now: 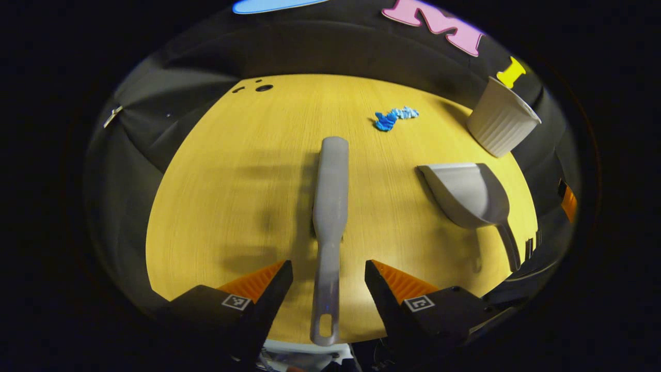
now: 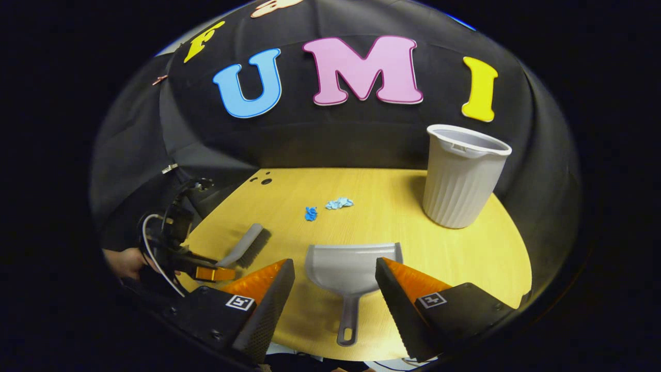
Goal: Pick up the small broom and dustpan from the desktop, sweep the trash into the dustpan with the broom, and then empty the trash into the garbage bin.
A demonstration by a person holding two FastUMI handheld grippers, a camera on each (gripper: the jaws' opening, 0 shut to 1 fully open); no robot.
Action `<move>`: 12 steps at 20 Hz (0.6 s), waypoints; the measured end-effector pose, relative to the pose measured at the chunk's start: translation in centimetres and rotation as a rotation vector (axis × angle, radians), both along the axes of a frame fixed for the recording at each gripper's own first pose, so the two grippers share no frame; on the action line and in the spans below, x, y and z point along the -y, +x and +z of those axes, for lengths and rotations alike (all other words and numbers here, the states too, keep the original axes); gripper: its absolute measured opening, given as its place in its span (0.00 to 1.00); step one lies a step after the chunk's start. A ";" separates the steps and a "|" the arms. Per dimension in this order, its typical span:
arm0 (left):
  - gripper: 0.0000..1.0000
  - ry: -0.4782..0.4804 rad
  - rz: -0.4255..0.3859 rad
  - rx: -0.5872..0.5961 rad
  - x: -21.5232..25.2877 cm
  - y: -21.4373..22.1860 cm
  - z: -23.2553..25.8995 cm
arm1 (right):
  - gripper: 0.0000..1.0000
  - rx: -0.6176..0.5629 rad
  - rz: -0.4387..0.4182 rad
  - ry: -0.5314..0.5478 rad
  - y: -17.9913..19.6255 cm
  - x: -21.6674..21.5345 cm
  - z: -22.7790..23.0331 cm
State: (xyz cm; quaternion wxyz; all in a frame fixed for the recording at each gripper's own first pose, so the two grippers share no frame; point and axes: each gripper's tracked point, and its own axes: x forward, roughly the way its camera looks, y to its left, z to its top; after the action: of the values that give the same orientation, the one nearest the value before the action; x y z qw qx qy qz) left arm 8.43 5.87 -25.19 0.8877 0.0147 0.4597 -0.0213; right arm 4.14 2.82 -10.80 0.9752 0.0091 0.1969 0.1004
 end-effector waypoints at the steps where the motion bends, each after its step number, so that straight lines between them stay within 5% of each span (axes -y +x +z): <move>1: 0.90 0.007 0.004 -0.025 0.0 0.3 -0.3 | 0.98 -0.015 0.008 0.005 0.1 0.1 -0.5; 12: 0.76 0.075 0.036 -0.141 1.0 3.4 -3.0 | 0.99 -0.213 0.026 0.153 1.5 3.2 -5.2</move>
State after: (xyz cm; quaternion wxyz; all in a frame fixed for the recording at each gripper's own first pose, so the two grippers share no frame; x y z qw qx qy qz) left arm 11.86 4.86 -28.14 0.8521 0.0381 0.5218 0.0107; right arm 5.63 -0.40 -16.01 0.9438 0.0917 0.2913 0.1265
